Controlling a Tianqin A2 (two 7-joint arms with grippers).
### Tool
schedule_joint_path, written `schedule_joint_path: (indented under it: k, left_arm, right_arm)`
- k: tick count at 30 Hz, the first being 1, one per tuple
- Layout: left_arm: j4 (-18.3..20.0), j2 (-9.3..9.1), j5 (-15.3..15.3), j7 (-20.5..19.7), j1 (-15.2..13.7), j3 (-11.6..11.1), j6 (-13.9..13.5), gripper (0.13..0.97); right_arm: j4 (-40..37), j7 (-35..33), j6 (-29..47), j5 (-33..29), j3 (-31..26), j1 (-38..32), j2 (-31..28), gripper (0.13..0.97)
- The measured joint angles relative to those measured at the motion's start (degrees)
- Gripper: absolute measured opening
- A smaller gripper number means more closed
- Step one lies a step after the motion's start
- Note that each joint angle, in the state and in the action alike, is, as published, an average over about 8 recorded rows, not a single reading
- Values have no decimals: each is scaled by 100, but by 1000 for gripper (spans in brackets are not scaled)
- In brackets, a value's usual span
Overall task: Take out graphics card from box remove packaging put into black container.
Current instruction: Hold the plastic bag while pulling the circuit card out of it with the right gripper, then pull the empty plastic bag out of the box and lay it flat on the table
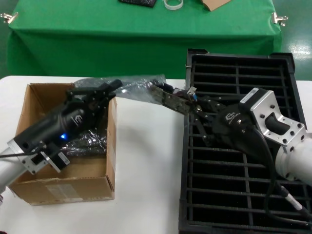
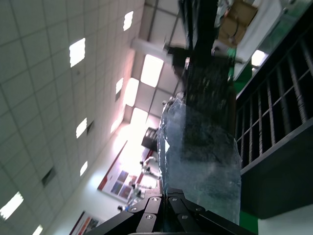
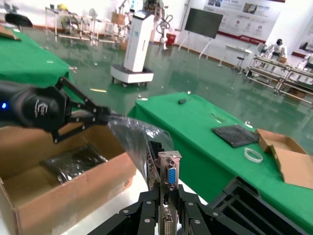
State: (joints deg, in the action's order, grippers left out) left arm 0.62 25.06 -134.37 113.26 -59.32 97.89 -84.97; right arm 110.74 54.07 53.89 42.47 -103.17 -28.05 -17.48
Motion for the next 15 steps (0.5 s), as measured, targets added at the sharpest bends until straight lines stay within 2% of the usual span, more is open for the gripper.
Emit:
schedule_joint_path:
  k: [4,7,11,15]
  left_arm:
    - [-5,31,5,-273,-56,-280,212,139]
    - [-13,54,-42,-662,-108,-523,389,139]
    - [-32,70,-178,-1431,-222,-923,707,139]
    - [-49,62,-323,-2405,-379,-1363,1199,139]
  right_arm:
    - [331,173,395,-444,114,-22,132,196]
    - [486,243,634,-725,171,-81,232,196]
    - [608,274,892,-1108,222,-191,402,196]
    - [677,258,1142,-1533,249,-339,623,196]
